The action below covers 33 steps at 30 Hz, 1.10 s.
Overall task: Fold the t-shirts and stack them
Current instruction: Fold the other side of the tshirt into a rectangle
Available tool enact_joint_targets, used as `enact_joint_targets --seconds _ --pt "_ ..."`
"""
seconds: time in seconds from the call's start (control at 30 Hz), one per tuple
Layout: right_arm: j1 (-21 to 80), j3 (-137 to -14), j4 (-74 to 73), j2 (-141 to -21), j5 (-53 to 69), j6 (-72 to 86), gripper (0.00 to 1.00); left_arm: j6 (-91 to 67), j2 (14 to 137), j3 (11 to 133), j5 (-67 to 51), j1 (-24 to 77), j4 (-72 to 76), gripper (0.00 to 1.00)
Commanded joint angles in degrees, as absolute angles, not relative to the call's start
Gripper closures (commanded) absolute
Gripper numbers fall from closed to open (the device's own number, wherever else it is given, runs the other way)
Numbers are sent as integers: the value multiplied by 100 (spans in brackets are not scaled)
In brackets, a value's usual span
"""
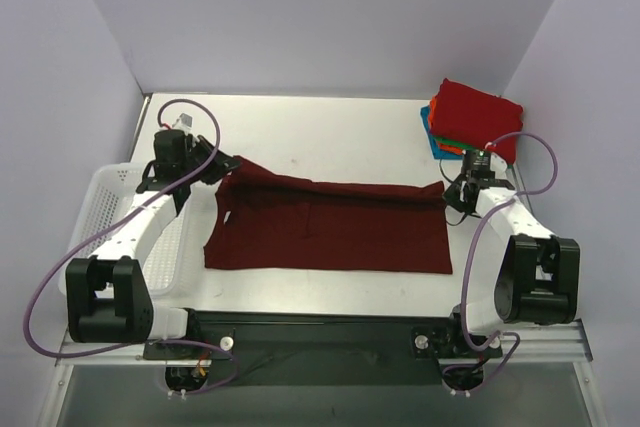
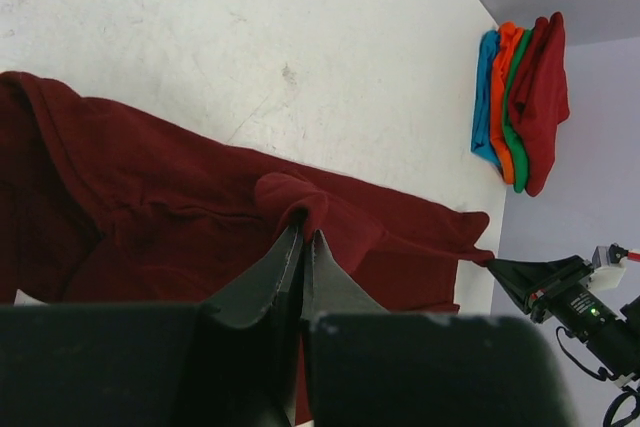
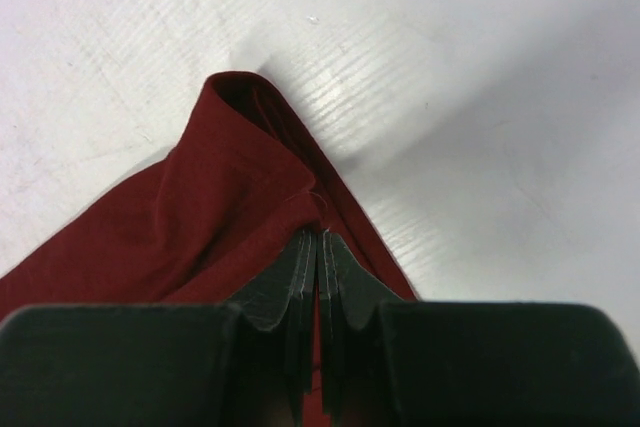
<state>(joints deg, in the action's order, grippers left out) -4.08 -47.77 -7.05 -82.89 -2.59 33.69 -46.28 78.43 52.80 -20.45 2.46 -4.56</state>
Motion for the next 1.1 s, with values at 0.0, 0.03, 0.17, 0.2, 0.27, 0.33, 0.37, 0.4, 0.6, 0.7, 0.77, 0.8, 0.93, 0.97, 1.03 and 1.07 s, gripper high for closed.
enact_joint_targets --seconds 0.0,0.03,0.17,0.2,0.27,0.33,0.37,0.4,0.6,0.7,0.77,0.8,0.93,0.97,1.03,1.07 --pt "-466 -4632 -738 -8007 -387 3454 100 -4430 7480 5107 -1969 229 -589 100" --pt "-475 -4597 -730 -7972 -378 3454 100 -4386 7436 5072 -1969 229 -624 100" --pt "-475 -4483 -729 -7849 -325 3472 100 -4263 7252 4870 -1916 220 -817 100" --pt "-475 -4422 -721 -7823 -334 3472 100 -4237 7225 4808 -1916 220 -835 100" --pt "-475 -4386 -721 -7787 -325 3472 100 -4210 7146 4746 -1907 220 -870 100" --pt "-475 -4324 -729 -7761 -299 3472 100 -4201 7084 4641 -1890 220 -896 100" --pt "-475 -4298 -738 -7743 -290 3489 100 -4192 7014 4615 -1820 220 -975 100" --pt "-475 -4272 -738 -7726 -290 3498 100 -4192 6970 4571 -1828 220 -984 100" --pt "-475 -4026 -721 -7594 -237 3586 100 -4148 6777 4228 -1846 229 -1011 100" --pt "-483 -3868 -712 -7410 -114 3612 89 -4096 6741 4140 -1846 229 -1116 100" --pt "-475 -3754 -721 -7252 -45 3638 74 -4087 6689 4078 -1837 229 -1134 100" --pt "-475 -3727 -738 -7077 -44 3639 70 -4087 6680 4052 -1846 229 -1134 100" --pt "-466 -3691 -896 -6689 97 3674 61 -4078 6697 4052 -1898 237 -1160 100" --pt "-457 -3691 -957 -6636 79 3656 59 -4069 6680 4034 -1907 246 -1169 100" --pt "-448 -3700 -993 -6601 26 3621 59 -4061 6654 4025 -1907 237 -1169 100" --pt "-457 -3718 -1019 -6635 18 3595 59 -4061 6645 4017 -1925 237 -1169 100"
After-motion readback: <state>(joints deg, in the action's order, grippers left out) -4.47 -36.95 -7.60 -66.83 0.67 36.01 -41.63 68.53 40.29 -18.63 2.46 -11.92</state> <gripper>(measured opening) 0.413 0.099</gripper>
